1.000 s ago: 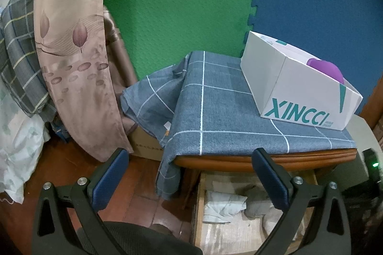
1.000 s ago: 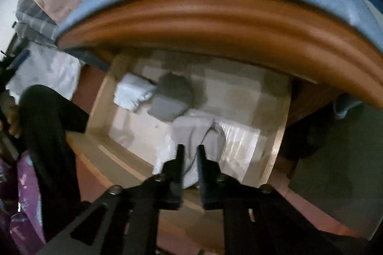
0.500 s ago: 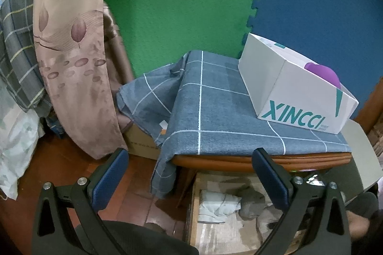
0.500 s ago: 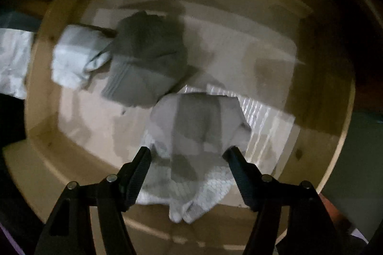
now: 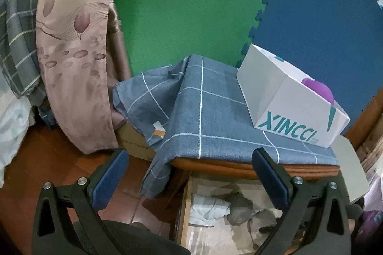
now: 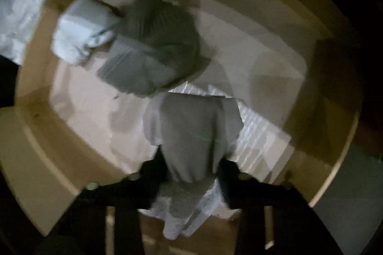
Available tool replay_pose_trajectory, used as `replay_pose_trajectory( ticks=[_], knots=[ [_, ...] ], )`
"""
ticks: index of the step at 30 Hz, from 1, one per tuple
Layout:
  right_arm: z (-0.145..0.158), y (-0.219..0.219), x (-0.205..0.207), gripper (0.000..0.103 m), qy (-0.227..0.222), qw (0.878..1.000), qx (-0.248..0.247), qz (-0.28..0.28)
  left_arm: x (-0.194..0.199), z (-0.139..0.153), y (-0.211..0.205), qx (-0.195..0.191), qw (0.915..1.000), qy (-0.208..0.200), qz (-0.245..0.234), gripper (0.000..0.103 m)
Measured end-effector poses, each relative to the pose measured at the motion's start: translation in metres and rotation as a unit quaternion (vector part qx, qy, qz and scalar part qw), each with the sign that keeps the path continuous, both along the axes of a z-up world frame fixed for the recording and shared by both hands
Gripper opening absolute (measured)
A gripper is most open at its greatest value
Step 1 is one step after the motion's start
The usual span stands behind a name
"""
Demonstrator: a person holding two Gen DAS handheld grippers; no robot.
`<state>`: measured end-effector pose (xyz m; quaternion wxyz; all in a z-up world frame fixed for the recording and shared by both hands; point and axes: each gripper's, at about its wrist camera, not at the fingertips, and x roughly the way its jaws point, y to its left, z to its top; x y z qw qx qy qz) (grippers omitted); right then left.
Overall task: Take underwear out of drawer
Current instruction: 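Carry the grey underwear into the shoe box and open the right gripper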
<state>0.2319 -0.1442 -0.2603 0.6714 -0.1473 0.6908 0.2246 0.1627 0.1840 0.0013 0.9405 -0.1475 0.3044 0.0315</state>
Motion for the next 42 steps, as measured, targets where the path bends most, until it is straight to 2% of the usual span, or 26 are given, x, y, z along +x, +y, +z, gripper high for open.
replay_pose_trajectory(
  ticks=[3, 7, 13, 20, 27, 30, 32, 34, 37, 42],
  knots=[
    [0.013, -0.020, -0.009, 0.032, -0.012, 0.999, 0.030, -0.026, -0.001, 0.000, 0.004, -0.015, 0.9999, -0.002, 0.005, 0.102],
    [0.041, -0.048, -0.021, 0.032, -0.023, 0.993, 0.094, -0.064, -0.001, -0.001, 0.008, -0.024, 0.9997, -0.003, 0.010, 0.102],
    [0.102, -0.073, -0.031, 0.032, -0.060, 0.975, 0.186, -0.104, 0.000, 0.000, 0.002, -0.007, 0.9999, -0.002, 0.010, 0.102],
    [0.201, -0.084, -0.033, 0.032, -0.123, 0.944, 0.284, -0.115, 0.000, 0.000, -0.008, 0.025, 0.9997, -0.001, 0.004, 0.102],
    [0.308, -0.113, -0.027, 0.032, -0.196, 0.901, 0.367, -0.123, -0.001, 0.000, -0.010, 0.033, 0.9995, 0.000, 0.003, 0.102],
    [0.348, -0.125, -0.005, 0.032, -0.231, 0.888, 0.376, -0.129, -0.002, 0.000, -0.010, 0.031, 0.9995, 0.001, 0.003, 0.102],
    [0.373, -0.126, 0.016, 0.032, -0.261, 0.884, 0.365, -0.130, -0.002, 0.000, -0.011, 0.030, 0.9995, 0.001, 0.003, 0.102],
    [0.391, -0.118, 0.042, 0.032, -0.268, 0.883, 0.363, -0.127, -0.002, 0.000, -0.010, 0.031, 0.9995, 0.001, 0.002, 0.102],
    [0.405, -0.102, 0.080, 0.032, -0.287, 0.888, 0.337, -0.126, -0.002, 0.000, -0.010, 0.032, 0.9995, 0.001, 0.002, 0.102],
    [0.392, -0.058, 0.139, 0.032, -0.294, 0.906, 0.278, -0.123, -0.002, 0.001, -0.013, 0.042, 0.9991, -0.001, -0.001, 0.102]
  ],
)
